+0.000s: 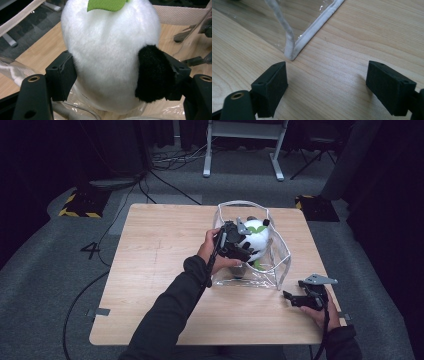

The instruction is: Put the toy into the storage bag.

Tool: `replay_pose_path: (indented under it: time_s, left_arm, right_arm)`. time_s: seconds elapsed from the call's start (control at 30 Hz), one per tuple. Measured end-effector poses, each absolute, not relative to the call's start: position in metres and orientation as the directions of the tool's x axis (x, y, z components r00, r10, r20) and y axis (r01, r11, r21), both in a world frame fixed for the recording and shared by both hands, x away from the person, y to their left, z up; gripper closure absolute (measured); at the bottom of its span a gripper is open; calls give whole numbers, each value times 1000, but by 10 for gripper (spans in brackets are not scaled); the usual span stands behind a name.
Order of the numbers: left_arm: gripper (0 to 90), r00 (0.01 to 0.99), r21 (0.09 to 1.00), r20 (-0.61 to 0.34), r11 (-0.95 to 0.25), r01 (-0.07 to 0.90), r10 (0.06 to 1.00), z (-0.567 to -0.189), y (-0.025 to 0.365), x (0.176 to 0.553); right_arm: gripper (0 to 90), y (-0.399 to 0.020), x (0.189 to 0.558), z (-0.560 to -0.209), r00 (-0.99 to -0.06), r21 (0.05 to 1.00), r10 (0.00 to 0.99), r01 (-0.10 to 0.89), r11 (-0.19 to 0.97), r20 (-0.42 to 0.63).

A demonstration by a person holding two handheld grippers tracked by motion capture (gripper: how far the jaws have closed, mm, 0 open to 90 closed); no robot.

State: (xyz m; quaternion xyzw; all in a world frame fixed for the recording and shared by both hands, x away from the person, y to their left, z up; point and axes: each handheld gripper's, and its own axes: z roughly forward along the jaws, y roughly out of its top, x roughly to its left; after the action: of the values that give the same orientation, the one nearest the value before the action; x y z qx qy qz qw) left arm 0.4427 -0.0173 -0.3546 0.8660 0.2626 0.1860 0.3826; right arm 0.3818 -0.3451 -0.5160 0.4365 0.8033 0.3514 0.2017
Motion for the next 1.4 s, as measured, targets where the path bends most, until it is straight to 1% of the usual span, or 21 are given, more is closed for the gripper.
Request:
replay_pose_path:
  time_s: [0.43, 0.93, 1.4]
  left_arm:
    - [262, 804, 774, 101, -554, 306, 586, -352, -16, 439]
    - [224, 804, 799, 74, -517, 306, 590, -348, -13, 437]
    - [218, 805, 835, 58, -471, 285, 590, -341, -7, 432]
  right_arm:
    - [173, -345, 382, -516, -538, 740, 843, 560, 372, -17]
    - [174, -345, 382, -516, -538, 740, 843, 560, 372, -17]
    - [173, -345, 382, -516, -538, 740, 843, 560, 372, -17]
